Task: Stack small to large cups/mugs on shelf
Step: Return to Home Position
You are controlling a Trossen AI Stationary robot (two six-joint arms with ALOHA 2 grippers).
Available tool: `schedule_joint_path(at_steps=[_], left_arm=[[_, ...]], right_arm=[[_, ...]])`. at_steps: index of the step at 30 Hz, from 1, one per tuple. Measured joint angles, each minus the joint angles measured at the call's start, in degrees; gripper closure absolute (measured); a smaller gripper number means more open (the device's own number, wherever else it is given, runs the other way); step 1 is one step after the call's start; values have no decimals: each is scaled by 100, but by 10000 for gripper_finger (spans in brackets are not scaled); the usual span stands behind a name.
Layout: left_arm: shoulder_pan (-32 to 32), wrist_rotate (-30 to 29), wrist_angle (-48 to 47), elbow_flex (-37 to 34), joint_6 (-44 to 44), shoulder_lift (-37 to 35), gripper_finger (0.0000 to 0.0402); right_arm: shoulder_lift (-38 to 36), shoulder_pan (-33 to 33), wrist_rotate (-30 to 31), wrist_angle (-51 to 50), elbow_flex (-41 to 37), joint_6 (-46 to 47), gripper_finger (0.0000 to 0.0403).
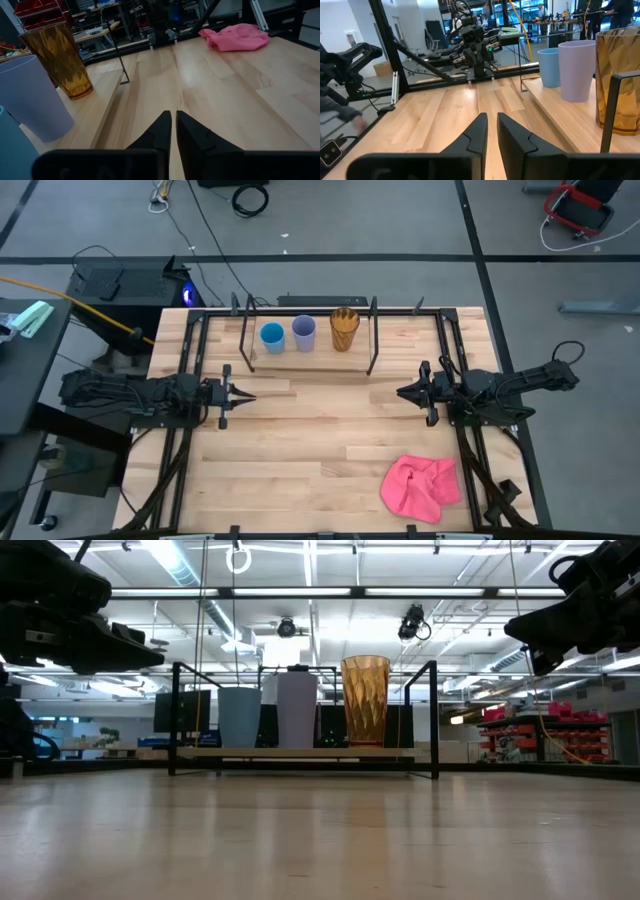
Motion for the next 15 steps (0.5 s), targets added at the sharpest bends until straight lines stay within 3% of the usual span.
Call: schedule_joint_path(at_steps=[15], left_arm=[[0,7,20,0,-2,0,363]], right_arm=[[0,0,1,0,0,0,353]])
